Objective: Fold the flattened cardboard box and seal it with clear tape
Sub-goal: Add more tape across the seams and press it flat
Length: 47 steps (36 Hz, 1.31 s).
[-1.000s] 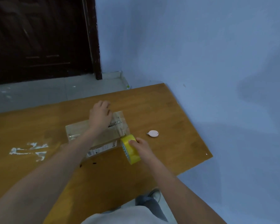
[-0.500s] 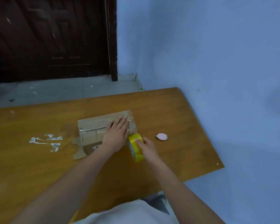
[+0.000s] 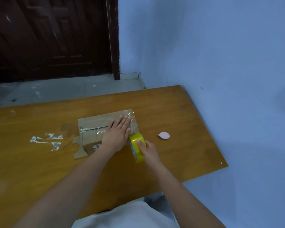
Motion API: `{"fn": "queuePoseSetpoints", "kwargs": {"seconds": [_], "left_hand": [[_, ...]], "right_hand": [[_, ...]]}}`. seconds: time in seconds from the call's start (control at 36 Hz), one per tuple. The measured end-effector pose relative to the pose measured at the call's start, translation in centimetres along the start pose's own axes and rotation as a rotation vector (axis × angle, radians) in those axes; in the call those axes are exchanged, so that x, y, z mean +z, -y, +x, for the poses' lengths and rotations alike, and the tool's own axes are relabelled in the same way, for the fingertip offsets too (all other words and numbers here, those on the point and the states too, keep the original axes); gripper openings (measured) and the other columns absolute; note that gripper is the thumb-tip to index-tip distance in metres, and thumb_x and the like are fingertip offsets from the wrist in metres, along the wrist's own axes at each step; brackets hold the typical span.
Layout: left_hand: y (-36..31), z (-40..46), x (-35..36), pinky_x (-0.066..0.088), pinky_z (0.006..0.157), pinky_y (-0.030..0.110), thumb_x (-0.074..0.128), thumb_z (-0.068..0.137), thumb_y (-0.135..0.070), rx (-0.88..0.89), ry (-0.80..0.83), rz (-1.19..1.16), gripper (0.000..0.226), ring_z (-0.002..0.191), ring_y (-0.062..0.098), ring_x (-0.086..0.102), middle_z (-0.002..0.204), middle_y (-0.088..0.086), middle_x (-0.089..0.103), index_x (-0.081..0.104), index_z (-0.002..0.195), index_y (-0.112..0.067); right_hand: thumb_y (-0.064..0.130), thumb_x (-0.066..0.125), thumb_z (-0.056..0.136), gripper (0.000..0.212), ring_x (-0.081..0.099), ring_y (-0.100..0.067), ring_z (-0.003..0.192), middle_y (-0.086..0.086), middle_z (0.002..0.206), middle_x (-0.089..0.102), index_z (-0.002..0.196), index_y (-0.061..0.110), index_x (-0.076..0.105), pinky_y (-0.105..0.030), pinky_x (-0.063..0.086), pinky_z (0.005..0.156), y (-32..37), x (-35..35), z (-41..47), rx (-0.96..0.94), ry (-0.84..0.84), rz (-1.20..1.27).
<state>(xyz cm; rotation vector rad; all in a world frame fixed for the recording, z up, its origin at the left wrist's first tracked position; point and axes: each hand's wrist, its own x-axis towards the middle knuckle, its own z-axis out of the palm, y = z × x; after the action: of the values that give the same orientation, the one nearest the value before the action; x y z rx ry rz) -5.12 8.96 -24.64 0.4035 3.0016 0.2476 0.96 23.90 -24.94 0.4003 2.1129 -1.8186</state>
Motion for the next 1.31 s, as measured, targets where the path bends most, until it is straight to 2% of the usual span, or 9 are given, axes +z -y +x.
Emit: {"fn": "queuePoseSetpoints", "kwargs": {"seconds": [0.08, 0.25, 0.39, 0.5, 0.69, 0.78, 0.89, 1.0, 1.31], "left_hand": [[0.0, 0.1, -0.1, 0.001, 0.117, 0.033, -0.022, 0.077, -0.049, -0.006, 0.007, -0.017, 0.083, 0.146, 0.009, -0.002, 0.158, -0.011, 0.006, 0.006, 0.151, -0.024], [-0.1, 0.2, -0.1, 0.001, 0.118, 0.034, -0.002, 0.093, -0.043, -0.017, 0.022, -0.023, 0.062, 0.146, 0.009, -0.003, 0.158, -0.011, 0.005, 0.006, 0.151, -0.024], [0.0, 0.1, 0.1, 0.000, 0.117, 0.034, -0.019, 0.080, -0.050, -0.013, 0.018, -0.028, 0.079, 0.146, 0.009, -0.004, 0.158, -0.013, 0.003, 0.004, 0.151, -0.026], [0.1, 0.3, 0.0, 0.000, 0.118, 0.034, 0.000, 0.098, -0.045, -0.031, 0.025, -0.036, 0.057, 0.146, 0.009, -0.005, 0.158, -0.012, 0.003, 0.004, 0.151, -0.026], [0.6, 0.5, -0.2, 0.000, 0.118, 0.035, 0.009, 0.101, -0.042, -0.019, 0.045, -0.093, 0.053, 0.146, 0.009, -0.005, 0.158, -0.012, 0.003, 0.004, 0.152, -0.026], [0.8, 0.6, -0.1, -0.001, 0.118, 0.035, -0.002, 0.092, -0.053, -0.014, 0.050, -0.107, 0.066, 0.146, 0.010, -0.005, 0.159, -0.012, 0.004, 0.003, 0.152, -0.026], [0.9, 0.8, -0.3, 0.000, 0.119, 0.036, 0.014, 0.100, -0.048, -0.013, 0.083, -0.125, 0.058, 0.146, 0.010, -0.008, 0.159, -0.011, 0.002, 0.001, 0.152, -0.026], [0.9, 1.0, -1.1, -0.001, 0.118, 0.036, 0.019, 0.100, -0.047, -0.004, 0.133, -0.152, 0.058, 0.146, 0.010, -0.007, 0.159, -0.012, -0.002, 0.005, 0.152, -0.025], [1.0, 1.0, -0.7, 0.000, 0.119, 0.037, 0.019, 0.100, -0.048, -0.009, 0.120, -0.172, 0.058, 0.146, 0.010, -0.009, 0.159, -0.012, -0.002, 0.005, 0.152, -0.026]], "right_hand": [[0.042, 0.052, 0.093, 0.024, 0.061, -0.020, 0.080, -0.002, 0.082, 0.064, 0.080, 0.026, 0.063, -0.041, 0.051, 0.077, -0.2, 0.1, 0.2, -0.009, -0.022, -0.034], [0.043, 0.047, 0.096, 0.026, 0.050, -0.018, 0.082, 0.005, 0.078, 0.056, 0.077, 0.027, 0.055, -0.029, 0.037, 0.071, -0.6, 0.7, 0.7, -0.026, -0.082, -0.247], [0.045, 0.042, 0.097, 0.049, 0.060, -0.027, 0.092, -0.010, 0.096, 0.065, 0.104, 0.002, 0.065, -0.032, 0.040, 0.073, -2.1, 0.7, 1.4, 0.100, -0.029, -0.283], [0.047, 0.041, 0.096, 0.042, 0.056, -0.025, 0.086, -0.007, 0.091, 0.062, 0.094, 0.010, 0.062, -0.031, 0.038, 0.072, -1.9, 1.0, 1.8, 0.094, -0.045, -0.364], [0.049, 0.044, 0.095, 0.039, 0.043, -0.011, 0.064, 0.003, 0.070, 0.049, 0.075, 0.016, 0.052, -0.028, 0.031, 0.059, -1.6, 0.3, 1.1, 0.108, 0.025, -0.252], [0.039, 0.047, 0.097, 0.029, 0.050, -0.010, 0.075, 0.001, 0.082, 0.055, 0.086, 0.015, 0.057, -0.027, 0.037, 0.067, -2.3, -0.3, 0.9, 0.108, 0.027, -0.163], [0.048, 0.057, 0.083, 0.034, 0.053, -0.013, 0.096, 0.001, 0.103, 0.056, 0.103, 0.021, 0.056, -0.027, 0.040, 0.083, -3.5, -0.5, 0.8, 0.127, 0.077, -0.088], [0.026, 0.053, 0.092, 0.011, 0.050, -0.008, 0.074, 0.004, 0.079, 0.053, 0.085, 0.018, 0.055, -0.025, 0.037, 0.068, -2.7, -1.0, 0.0, 0.118, 0.093, -0.117], [0.039, 0.052, 0.089, 0.022, 0.049, -0.017, 0.076, -0.004, 0.081, 0.052, 0.082, 0.019, 0.056, -0.032, 0.038, 0.071, -2.5, -0.7, -0.3, 0.067, 0.025, -0.112]]}}
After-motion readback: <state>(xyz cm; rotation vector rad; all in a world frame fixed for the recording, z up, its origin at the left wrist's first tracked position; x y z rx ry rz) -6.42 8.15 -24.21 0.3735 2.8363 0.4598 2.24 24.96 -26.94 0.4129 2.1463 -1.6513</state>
